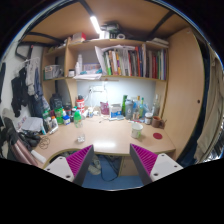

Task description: Pour water

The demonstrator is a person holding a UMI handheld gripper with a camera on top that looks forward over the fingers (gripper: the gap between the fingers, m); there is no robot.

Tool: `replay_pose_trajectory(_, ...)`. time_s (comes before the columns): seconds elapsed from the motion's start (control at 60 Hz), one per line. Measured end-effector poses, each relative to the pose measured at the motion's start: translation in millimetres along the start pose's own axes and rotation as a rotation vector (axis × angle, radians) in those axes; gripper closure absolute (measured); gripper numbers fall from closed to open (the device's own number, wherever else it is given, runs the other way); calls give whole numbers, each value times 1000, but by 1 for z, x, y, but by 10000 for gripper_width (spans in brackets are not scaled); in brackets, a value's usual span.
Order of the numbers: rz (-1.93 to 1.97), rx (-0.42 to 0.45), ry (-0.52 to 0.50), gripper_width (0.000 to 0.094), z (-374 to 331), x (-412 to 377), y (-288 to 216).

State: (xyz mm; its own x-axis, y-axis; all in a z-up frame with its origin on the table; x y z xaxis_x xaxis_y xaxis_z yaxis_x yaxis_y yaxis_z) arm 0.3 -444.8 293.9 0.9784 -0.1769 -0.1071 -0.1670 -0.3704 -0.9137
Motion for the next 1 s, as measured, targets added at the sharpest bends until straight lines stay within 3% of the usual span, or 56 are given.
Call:
replay_pose_trajectory(0.167, -60, 18, 51, 109, -2, -15, 14)
replay_pose_trajectory(0.467, -32, 65, 4, 112, 45, -71, 35)
replay_pose_trajectory(0.867, -68, 89, -179, 110, 293, -194, 65)
replay_pose_trajectory(1.0, -97, 133, -170, 113, 371, -223, 71)
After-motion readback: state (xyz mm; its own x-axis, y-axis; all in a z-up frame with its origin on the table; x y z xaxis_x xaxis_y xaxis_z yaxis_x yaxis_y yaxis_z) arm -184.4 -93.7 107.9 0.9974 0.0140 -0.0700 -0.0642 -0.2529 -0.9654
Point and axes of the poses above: the point between the fingertips, and its own axes, seen from behind it with the camera up: x to the right, y down, z forward, the way the camera looks, the point moved 2 cm from there along -z, backward, against the way the camera looks, and after that the axes turned 8 degrees about z, right-handed, at the moved point
